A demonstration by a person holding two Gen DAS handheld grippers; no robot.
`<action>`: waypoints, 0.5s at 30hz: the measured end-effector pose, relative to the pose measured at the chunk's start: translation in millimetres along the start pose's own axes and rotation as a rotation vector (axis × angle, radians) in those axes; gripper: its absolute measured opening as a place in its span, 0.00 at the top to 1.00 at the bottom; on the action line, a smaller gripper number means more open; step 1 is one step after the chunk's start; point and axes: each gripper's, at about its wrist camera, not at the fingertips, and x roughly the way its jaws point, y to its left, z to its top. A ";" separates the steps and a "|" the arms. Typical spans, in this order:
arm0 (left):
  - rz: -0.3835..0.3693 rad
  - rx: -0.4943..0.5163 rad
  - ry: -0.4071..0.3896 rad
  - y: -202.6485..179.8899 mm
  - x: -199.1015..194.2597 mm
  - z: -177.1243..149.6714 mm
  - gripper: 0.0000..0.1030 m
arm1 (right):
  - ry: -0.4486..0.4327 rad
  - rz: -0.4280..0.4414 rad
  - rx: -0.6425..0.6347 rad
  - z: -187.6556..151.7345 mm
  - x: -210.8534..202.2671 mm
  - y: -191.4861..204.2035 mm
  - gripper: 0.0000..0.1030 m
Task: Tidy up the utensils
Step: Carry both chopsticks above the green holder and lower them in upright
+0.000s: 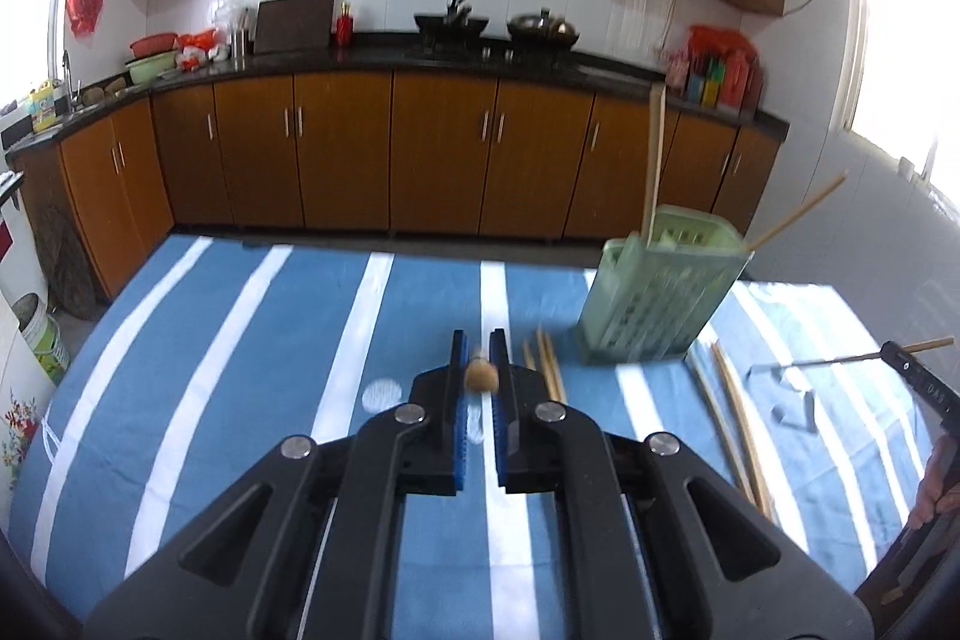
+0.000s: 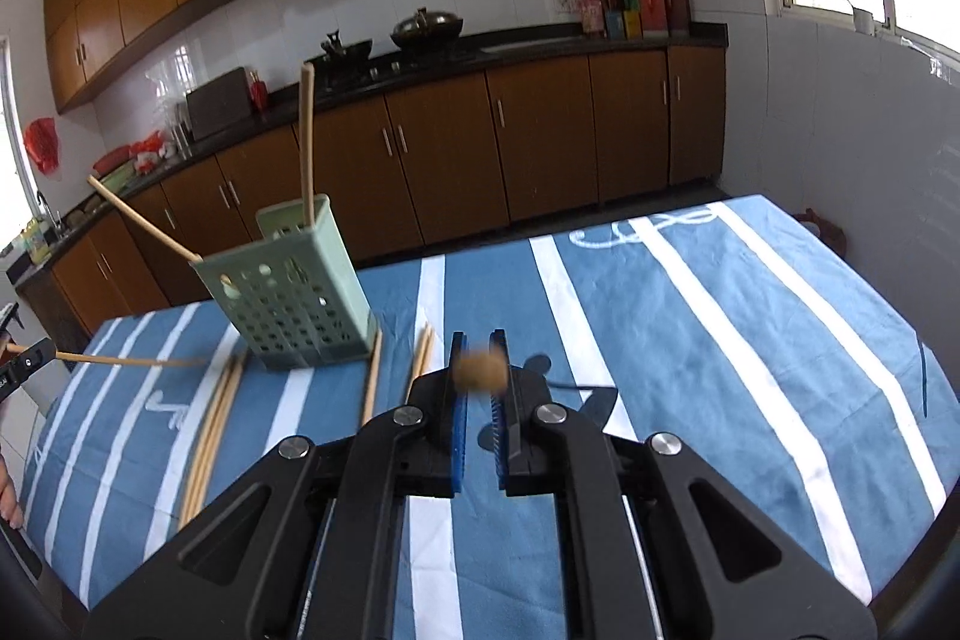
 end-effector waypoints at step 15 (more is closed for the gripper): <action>-0.186 0.034 -0.111 -31.2 -60.7 61.9 0.93 | -0.128 0.199 0.029 64.2 -45.1 23.1 0.93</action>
